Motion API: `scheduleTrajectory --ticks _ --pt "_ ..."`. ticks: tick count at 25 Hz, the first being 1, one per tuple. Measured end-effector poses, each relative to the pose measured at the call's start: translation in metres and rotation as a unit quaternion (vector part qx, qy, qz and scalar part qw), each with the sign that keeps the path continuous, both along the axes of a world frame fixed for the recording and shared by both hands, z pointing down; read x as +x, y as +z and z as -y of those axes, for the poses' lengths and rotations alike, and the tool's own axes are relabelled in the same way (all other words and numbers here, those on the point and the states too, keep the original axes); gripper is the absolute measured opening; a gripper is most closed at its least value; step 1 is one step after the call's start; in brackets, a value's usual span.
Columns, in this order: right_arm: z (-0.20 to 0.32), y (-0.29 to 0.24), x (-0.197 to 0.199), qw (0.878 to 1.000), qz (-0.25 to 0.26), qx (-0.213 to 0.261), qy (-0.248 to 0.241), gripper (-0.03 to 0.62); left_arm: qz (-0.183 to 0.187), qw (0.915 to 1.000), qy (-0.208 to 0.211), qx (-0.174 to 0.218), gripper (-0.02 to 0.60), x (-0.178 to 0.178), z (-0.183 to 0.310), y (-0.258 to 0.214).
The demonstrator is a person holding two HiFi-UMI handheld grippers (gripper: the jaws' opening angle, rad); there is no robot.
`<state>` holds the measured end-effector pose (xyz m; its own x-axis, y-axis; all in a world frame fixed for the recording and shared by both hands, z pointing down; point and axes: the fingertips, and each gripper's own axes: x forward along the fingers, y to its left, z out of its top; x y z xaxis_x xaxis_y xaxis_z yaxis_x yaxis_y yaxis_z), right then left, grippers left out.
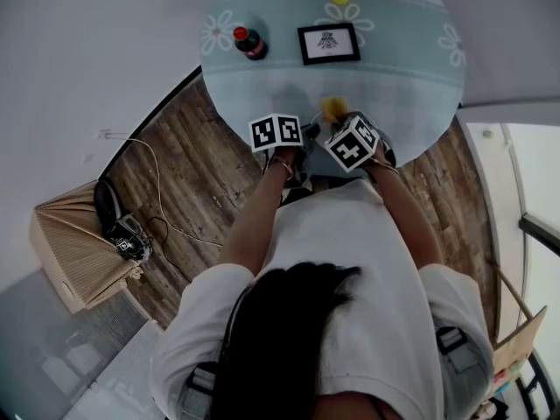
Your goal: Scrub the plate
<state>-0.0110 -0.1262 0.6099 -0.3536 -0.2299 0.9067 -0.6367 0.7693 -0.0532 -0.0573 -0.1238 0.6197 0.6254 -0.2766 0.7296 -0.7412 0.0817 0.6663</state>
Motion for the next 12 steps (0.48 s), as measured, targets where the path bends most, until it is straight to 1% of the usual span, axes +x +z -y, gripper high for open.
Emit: scheduleTrajectory --ticks 3,8,12 --pt "-0.001 0.000 -0.007 1.000 0.010 -0.005 0.005 0.060 0.001 1.0000 0.000 0.002 0.055 0.000 0.000 0.000" --pt "-0.006 -0.001 -0.017 1.000 0.021 -0.021 -0.002 0.060 -0.002 1.0000 0.002 0.000 0.055 -0.001 0.000 0.000" --pt "-0.012 -0.002 -0.027 0.998 0.033 -0.040 -0.020 0.060 -0.009 1.0000 0.000 -0.003 0.055 0.000 0.000 0.001"
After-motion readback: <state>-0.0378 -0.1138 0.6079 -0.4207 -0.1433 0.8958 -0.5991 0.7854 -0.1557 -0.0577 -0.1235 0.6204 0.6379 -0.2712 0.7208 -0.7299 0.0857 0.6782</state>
